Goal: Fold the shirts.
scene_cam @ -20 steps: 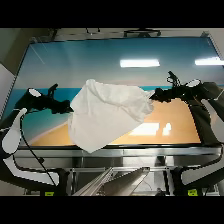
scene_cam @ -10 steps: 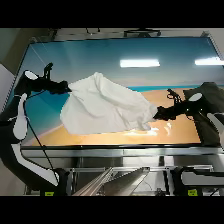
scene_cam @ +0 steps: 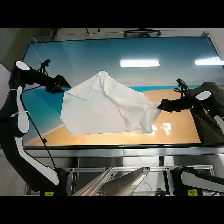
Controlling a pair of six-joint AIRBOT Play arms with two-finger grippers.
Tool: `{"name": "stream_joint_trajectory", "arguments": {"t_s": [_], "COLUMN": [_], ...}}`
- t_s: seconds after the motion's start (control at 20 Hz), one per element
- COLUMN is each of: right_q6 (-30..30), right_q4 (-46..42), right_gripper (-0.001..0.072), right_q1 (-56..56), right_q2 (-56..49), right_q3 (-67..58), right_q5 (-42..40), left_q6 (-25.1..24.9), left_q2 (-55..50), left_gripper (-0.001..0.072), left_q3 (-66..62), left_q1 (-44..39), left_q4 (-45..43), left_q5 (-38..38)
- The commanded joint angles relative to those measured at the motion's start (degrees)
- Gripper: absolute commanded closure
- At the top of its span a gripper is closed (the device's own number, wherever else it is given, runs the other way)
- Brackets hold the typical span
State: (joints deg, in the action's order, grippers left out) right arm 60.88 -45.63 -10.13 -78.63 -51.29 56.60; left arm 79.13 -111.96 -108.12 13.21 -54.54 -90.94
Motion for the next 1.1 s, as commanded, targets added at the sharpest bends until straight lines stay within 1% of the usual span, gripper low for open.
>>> {"name": "stream_joint_trajectory", "arguments": {"t_s": [0.0, 0.15, 0.25, 0.3, 0.35, 0.4, 0.5, 0.55, 0.65, 0.8, 0.85, 0.9, 0.95, 1.0, 1.05], "right_q6": [-0.6, -1.9, -2.3, -2.3, -2.3, -2.3, -2.3, -2.3, -2.3, -2.3, -2.3, -2.2, -2.2, -2.1, -1.0], "right_q4": [0.2, 0.2, 0.3, 0.3, 0.3, 0.4, 0.4, 0.4, 0.4, 0.4, 0.3, 0.2, 0.2, -0.1, -0.6], "right_gripper": [0.0695, 0.0695, 0.0695, 0.0695, 0.0695, 0.0695, 0.0695, 0.0695, 0.0695, 0.0694, 0.0679, 0.0453, 0.0194, 0.0154, 0.0153], "right_q1": [-0.1, -0.1, -0.1, -0.1, -0.1, -0.1, -0.1, -0.1, -0.1, -0.1, -0.1, -0.3, -0.7, -1.4, -2.2], "right_q2": [0.0, 0.0, 0.0, 0.0, 0.0, 0.0, 0.0, 0.0, 0.0, 0.0, 0.0, 0.0, 0.1, 0.1, 0.0], "right_q3": [-2.0, -2.0, -2.0, -2.0, -2.0, -2.0, -2.0, -2.0, -2.0, -2.0, -2.0, -2.0, -2.0, -2.0, -2.0], "right_q5": [-0.6, -0.6, -0.6, -0.5, -0.2, -0.1, 0.9, 1.6, 2.6, 2.8, 2.8, 2.8, 3.1, 3.7, 4.4], "left_q6": [2.2, -0.2, -2.2, -2.2, -2.5, -4.0, -8.3, -9.9, -10.3, -10.3, -10.3, -10.3, -10.4, -10.4, -10.3], "left_q2": [6.4, 17.0, 21.6, 23.1, 24.1, 24.5, 24.5, 24.5, 24.5, 24.5, 24.5, 24.5, 24.5, 24.5, 24.5], "left_gripper": [0.0231, 0.0231, 0.023, 0.023, 0.0229, 0.0229, 0.023, 0.023, 0.0231, 0.0231, 0.0231, 0.0231, 0.023, 0.023, 0.023], "left_q3": [12.2, 33.1, 43.3, 47.3, 51.1, 54.0, 58.2, 59.5, 60.0, 58.9, 57.7, 56.5, 55.3, 54.7, 54.8], "left_q1": [3.1, 5.4, 7.2, 7.6, 7.6, 7.3, 6.2, 5.5, 3.8, 3.8, 4.3, 4.9, 5.7, 6.6, 7.3], "left_q4": [-1.6, -7.1, -7.3, -7.1, -6.7, -5.2, 0.2, 2.2, 1.5, 0.4, -0.4, -1.0, -1.6, -1.7, -2.6], "left_q5": [-7.8, 0.0, 7.3, 11.3, 15.3, 18.2, 22.6, 24.1, 24.9, 21.5, 19.6, 17.8, 15.7, 14.3, 13.9]}}
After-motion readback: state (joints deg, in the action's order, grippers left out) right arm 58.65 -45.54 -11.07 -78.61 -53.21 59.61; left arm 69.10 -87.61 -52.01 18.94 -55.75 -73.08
